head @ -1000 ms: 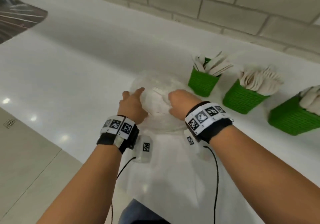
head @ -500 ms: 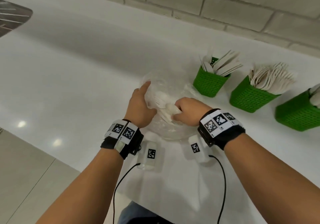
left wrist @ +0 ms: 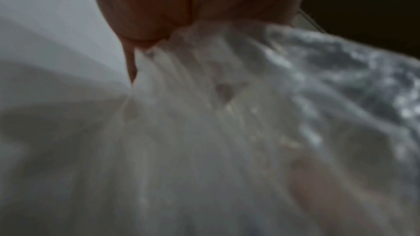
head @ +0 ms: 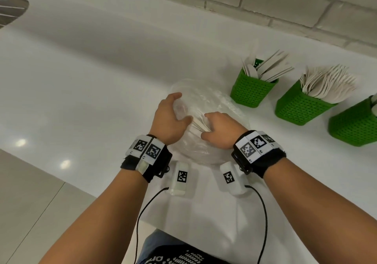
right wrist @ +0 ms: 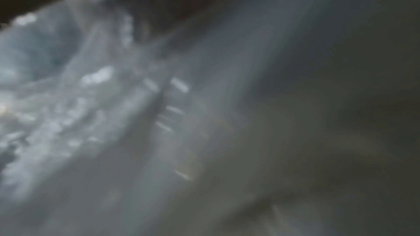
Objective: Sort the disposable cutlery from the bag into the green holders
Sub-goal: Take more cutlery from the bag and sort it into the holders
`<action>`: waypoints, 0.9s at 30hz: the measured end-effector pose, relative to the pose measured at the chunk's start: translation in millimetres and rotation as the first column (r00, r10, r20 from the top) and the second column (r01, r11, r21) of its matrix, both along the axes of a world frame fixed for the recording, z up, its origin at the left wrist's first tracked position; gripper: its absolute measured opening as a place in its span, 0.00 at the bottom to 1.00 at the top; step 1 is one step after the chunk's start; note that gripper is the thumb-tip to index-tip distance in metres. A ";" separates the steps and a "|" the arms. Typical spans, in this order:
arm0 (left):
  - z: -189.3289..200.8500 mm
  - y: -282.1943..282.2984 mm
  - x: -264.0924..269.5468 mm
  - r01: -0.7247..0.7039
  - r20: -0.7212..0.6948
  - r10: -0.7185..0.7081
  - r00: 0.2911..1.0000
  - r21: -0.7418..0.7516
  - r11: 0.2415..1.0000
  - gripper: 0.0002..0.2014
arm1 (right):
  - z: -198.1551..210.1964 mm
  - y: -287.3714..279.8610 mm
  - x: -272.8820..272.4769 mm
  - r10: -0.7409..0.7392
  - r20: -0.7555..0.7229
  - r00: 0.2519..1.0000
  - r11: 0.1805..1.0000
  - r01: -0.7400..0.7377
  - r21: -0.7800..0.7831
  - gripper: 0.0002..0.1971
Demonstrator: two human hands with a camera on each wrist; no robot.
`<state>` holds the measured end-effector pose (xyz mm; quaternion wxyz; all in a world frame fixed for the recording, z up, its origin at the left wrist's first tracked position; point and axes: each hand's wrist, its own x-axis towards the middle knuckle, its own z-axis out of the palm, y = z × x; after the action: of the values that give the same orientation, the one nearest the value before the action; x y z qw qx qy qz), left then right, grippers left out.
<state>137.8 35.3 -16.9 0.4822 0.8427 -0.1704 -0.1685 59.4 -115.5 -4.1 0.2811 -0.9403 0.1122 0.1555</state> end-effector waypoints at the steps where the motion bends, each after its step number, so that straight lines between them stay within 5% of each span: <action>1: 0.5 -0.5 0.0 -0.029 -0.021 0.028 0.999 -0.049 0.998 0.32 | -0.8 2.5 -2.2 -0.011 0.027 1.000 1.000 0.010 0.027 0.11; 7: 8.1 -0.4 2.9 -0.123 -0.189 0.067 0.980 -0.300 0.946 0.27 | 0.5 11.6 -7.9 -0.075 0.080 0.994 0.995 0.069 0.066 0.11; 11: 7.8 14.0 20.9 -0.099 -0.012 0.099 0.995 -0.202 0.974 0.26 | 9.8 -0.1 -17.8 -0.066 0.081 0.995 0.995 0.059 0.084 0.10; 18: 14.0 11.8 20.4 -0.122 0.056 0.136 0.989 -0.196 0.973 0.26 | 32.1 -3.4 -41.8 -0.053 0.184 0.981 0.988 0.026 0.151 0.13; 21: 16.4 13.7 19.8 -0.046 0.103 0.067 0.992 -0.191 0.980 0.26 | 43.5 -4.6 -51.6 -0.092 0.228 0.969 0.954 0.019 0.301 0.06; 23: 18.3 14.2 15.2 0.063 0.179 -0.024 0.984 -0.213 0.975 0.25 | 51.9 -3.6 -52.8 -0.221 0.340 0.914 0.871 0.028 0.490 0.04; 26: 22.3 12.4 8.1 0.137 0.248 -0.076 0.966 -0.236 0.962 0.26 | 54.1 -1.6 -51.8 -0.465 0.588 0.662 0.804 0.039 0.593 0.02; 27: 23.0 11.3 7.1 0.141 0.256 -0.078 0.964 -0.239 0.961 0.25 | 46.5 -1.0 -52.4 -0.503 0.590 0.632 0.793 0.067 0.605 0.02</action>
<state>144.9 46.7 6.1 0.5517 0.7772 -0.2952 -0.0669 7.0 -116.5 42.4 0.5712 -0.7743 0.0981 -0.2541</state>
